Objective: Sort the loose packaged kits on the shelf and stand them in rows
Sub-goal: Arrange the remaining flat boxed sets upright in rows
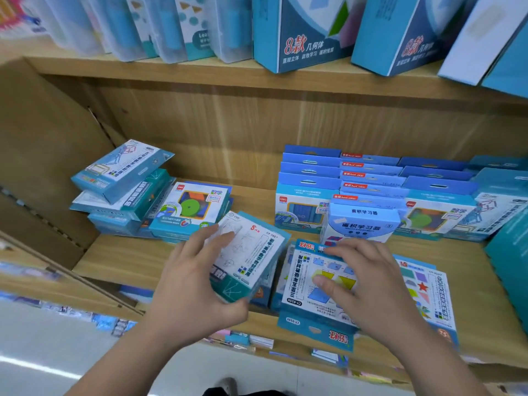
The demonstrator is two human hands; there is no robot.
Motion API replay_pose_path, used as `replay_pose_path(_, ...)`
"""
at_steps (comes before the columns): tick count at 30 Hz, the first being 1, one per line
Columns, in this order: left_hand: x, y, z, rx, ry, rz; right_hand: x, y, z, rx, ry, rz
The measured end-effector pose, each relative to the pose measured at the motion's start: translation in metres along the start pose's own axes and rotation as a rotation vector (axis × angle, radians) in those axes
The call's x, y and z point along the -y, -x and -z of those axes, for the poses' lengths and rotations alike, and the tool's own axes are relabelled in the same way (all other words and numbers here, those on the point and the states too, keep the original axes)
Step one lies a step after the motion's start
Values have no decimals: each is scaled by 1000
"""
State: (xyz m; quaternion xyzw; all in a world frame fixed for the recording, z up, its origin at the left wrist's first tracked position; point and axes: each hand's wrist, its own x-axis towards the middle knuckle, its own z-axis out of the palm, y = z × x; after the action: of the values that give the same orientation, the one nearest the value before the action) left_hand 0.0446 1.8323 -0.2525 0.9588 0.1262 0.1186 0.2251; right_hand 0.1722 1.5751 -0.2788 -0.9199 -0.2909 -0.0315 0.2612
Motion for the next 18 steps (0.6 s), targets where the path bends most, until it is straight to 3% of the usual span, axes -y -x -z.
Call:
replay_pose_path(7, 30, 43, 47, -42, -12, 75, 23, -19, -20, 71, -13, 106)
replay_pose_path(13, 59, 83, 58, -80, -75, 269, 45, -33, -34, 235, 62, 175)
replay_pose_path(18, 92, 86, 44, -35, -112, 419, 67, -35, -44, 245, 54, 219)
